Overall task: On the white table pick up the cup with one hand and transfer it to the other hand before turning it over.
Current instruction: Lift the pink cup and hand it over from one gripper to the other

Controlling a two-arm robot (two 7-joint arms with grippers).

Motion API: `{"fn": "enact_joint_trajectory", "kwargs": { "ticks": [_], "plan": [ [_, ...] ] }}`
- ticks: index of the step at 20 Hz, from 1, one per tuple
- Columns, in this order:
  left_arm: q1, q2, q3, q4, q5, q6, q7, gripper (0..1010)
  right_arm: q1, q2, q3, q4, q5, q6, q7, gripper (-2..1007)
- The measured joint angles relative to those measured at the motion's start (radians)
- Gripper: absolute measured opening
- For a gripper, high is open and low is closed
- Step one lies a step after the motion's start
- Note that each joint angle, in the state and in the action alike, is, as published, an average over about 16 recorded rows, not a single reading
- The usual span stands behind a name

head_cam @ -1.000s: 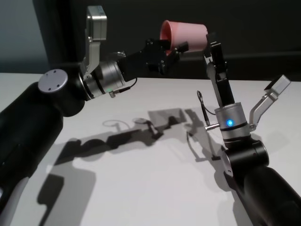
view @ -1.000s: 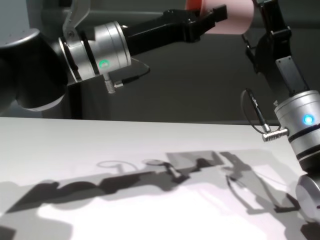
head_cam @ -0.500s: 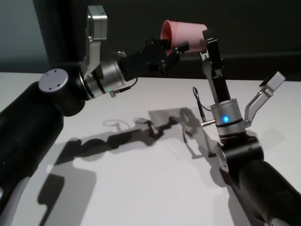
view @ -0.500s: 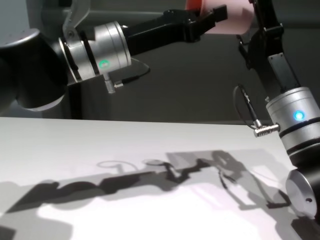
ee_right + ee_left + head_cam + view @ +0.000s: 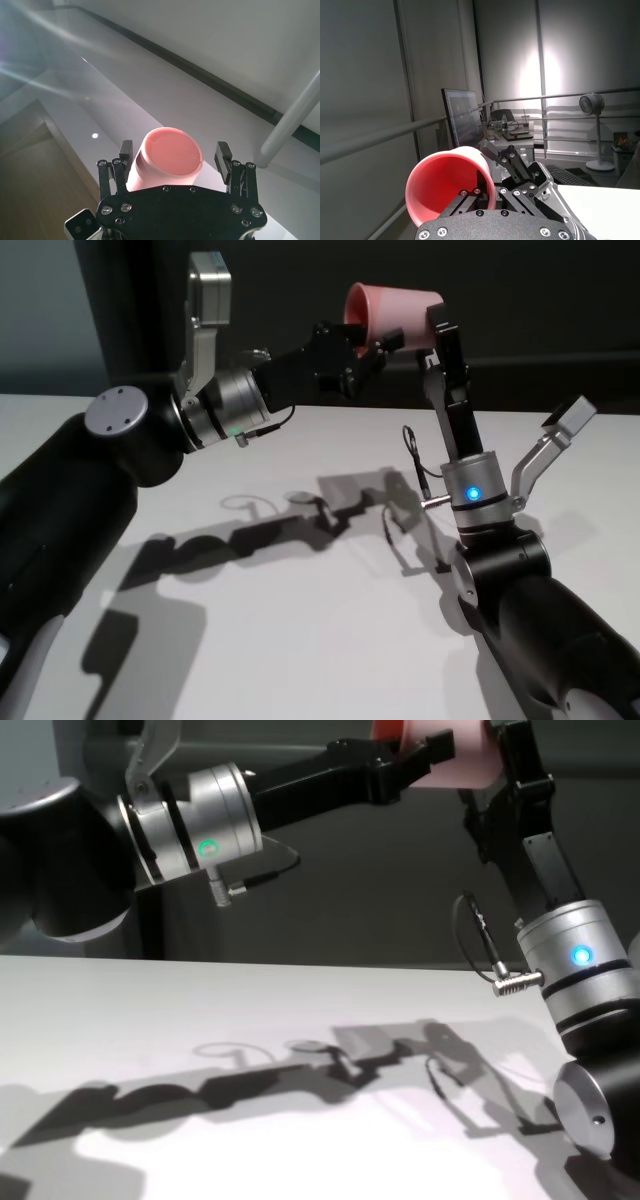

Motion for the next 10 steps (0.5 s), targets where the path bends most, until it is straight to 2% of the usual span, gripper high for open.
{"fn": "enact_joint_trajectory", "kwargs": {
  "ticks": [4, 10],
  "plan": [
    [0.000, 0.000, 0.000, 0.000, 0.000, 0.000, 0.000, 55, 0.009, -0.007, 0.006, 0.018, -0.005, 0.005, 0.012, 1002],
    [0.000, 0.000, 0.000, 0.000, 0.000, 0.000, 0.000, 55, 0.011, -0.014, 0.014, 0.019, -0.017, 0.009, 0.019, 1002]
  ]
}}
